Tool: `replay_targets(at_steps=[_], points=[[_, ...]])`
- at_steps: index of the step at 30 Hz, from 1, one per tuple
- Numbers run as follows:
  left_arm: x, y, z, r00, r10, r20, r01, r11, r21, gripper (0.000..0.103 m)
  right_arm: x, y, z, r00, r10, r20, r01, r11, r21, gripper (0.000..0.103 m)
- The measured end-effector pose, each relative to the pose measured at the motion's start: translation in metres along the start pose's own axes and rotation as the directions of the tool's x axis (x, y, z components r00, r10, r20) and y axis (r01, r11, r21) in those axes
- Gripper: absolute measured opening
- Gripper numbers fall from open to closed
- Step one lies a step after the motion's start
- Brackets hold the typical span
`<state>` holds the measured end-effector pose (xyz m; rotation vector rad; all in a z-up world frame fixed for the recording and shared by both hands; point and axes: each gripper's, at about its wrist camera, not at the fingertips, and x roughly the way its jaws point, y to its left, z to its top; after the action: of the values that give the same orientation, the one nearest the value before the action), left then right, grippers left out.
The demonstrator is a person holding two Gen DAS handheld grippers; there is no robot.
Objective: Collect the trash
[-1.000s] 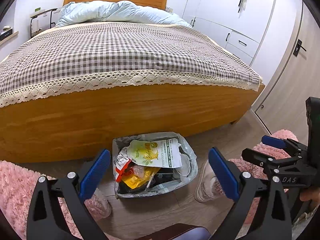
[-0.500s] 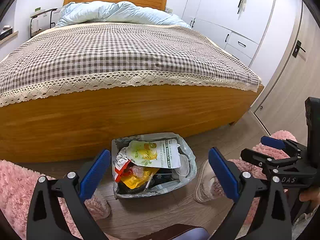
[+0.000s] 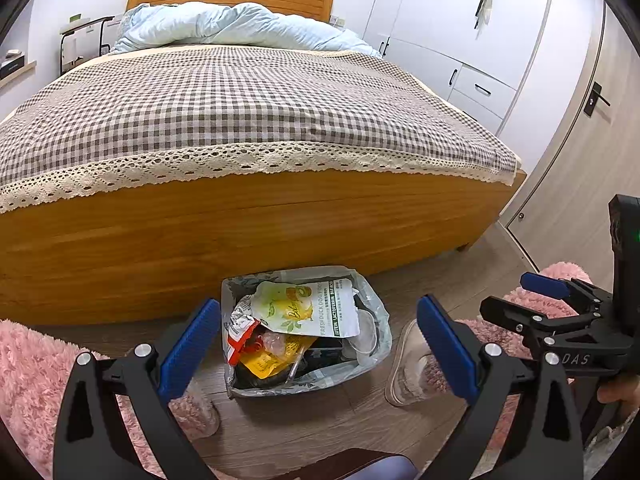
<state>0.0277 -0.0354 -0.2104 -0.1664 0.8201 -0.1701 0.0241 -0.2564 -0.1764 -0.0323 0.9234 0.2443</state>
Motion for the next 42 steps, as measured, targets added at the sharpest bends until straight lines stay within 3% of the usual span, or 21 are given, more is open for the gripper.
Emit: replay_targets(at_steps=[42], points=[[0.0,0.0012,0.0022,1.0,-0.008,0.005,0.008,1.0,-0.002,0.095,-0.0009,0.0022,0.0018,1.0,-0.005,0.004,0.005,1.0,-0.007,0.095]])
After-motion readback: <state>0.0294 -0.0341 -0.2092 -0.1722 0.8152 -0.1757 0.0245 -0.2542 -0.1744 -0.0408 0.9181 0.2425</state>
